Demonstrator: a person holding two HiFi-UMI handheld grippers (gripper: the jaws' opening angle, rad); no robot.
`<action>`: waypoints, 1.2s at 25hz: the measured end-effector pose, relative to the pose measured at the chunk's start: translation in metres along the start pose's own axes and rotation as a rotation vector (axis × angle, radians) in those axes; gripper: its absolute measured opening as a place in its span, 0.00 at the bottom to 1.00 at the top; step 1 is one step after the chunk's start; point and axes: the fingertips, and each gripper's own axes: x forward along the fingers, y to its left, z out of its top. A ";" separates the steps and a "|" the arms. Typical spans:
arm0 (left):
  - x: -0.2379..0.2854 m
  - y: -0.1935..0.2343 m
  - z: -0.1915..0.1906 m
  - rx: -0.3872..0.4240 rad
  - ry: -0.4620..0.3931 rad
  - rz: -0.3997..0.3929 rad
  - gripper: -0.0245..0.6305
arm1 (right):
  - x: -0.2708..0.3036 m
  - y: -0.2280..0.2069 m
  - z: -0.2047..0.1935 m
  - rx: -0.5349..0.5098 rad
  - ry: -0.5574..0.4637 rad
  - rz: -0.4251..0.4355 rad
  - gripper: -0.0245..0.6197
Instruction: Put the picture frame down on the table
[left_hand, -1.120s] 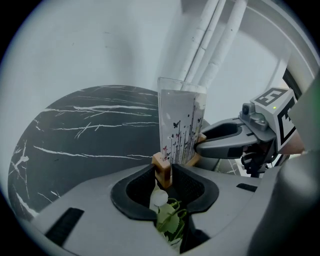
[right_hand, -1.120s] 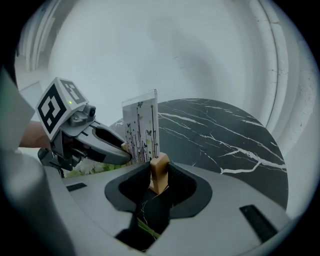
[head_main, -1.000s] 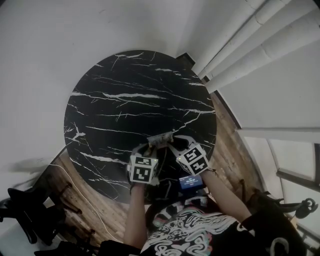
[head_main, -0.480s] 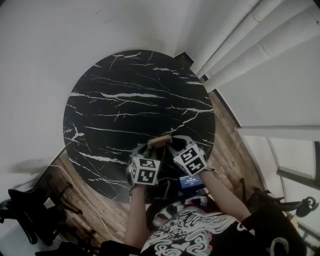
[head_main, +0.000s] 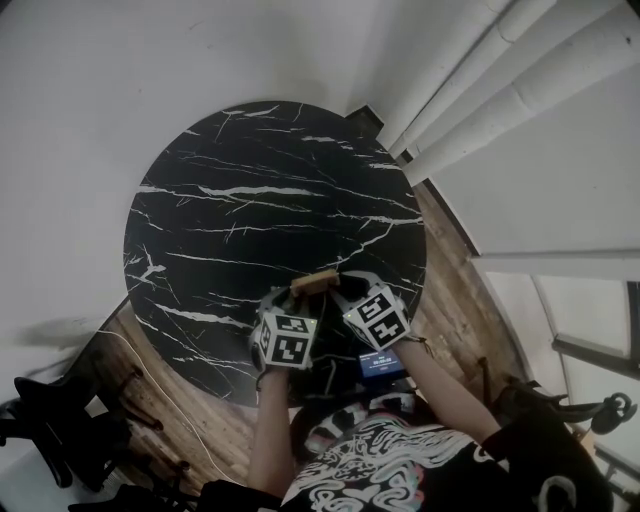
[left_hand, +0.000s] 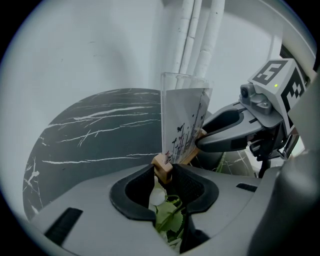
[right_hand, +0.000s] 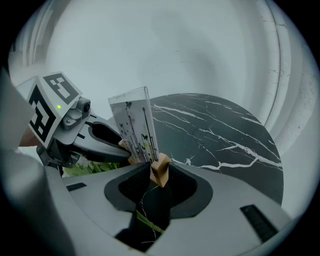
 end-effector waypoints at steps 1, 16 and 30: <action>0.000 0.000 0.000 0.002 0.000 0.003 0.21 | 0.000 0.000 0.000 -0.002 0.001 0.000 0.21; -0.010 -0.005 0.004 0.013 -0.031 0.029 0.29 | -0.012 0.002 -0.001 -0.016 -0.021 -0.040 0.21; -0.049 -0.013 0.012 -0.010 -0.149 0.076 0.29 | -0.045 0.031 0.007 -0.053 -0.082 -0.066 0.21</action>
